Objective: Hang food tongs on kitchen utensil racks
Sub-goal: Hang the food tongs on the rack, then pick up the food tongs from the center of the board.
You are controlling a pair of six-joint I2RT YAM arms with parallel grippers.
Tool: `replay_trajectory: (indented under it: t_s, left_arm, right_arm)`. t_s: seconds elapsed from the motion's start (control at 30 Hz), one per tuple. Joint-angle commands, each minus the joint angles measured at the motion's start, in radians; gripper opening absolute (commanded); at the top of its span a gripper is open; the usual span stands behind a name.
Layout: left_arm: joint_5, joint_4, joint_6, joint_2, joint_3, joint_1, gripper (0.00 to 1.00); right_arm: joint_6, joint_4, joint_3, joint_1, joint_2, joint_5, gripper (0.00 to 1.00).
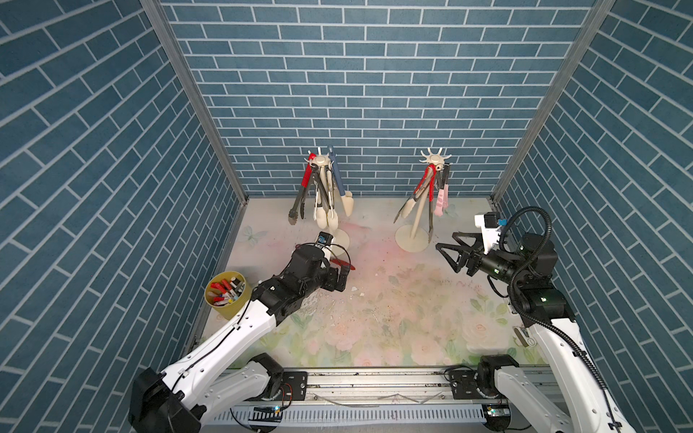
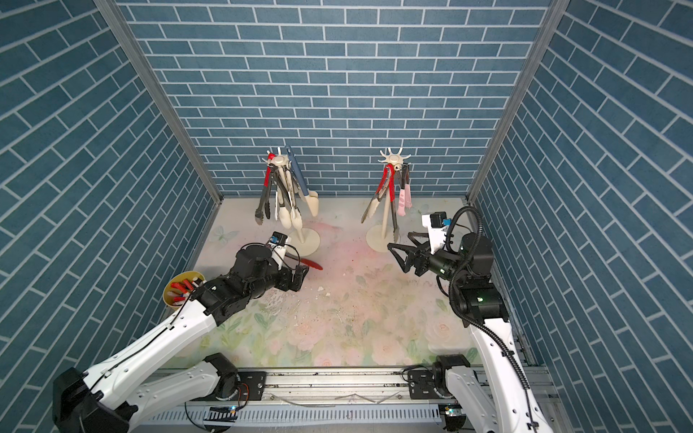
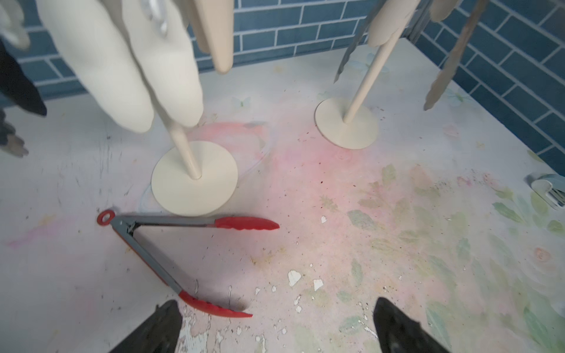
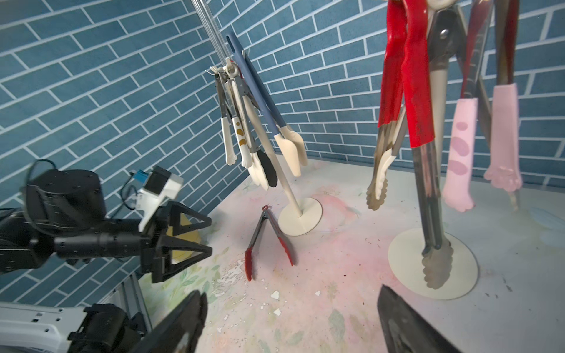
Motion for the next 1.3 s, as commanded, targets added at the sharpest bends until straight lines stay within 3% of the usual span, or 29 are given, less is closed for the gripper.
replay_trajectory:
  t_s: [0.0,0.23,0.47,1.27]
  left_arm:
    - [-0.051,-0.042,-0.118,0.0,-0.052,0.031,0.99]
    - [-0.05,-0.029,-0.196,0.055,-0.097,0.132,0.99]
    - [0.043,0.024,-0.236,0.183,-0.119,0.23,0.93]
    - [0.09,0.125,-0.24,0.53,0.018,0.338,0.72]
  right_arm:
    - [-0.014,-0.047,-0.02,0.023,-0.035,-0.015,0.91]
    - [-0.012,-0.087,-0.054,0.047,-0.088,-0.017,0.92]
    - [-0.013,-0.112,-0.091,0.074,-0.113,-0.014,0.93]
    - [-0.019,-0.151,-0.126,0.12,-0.126,0.014,0.93]
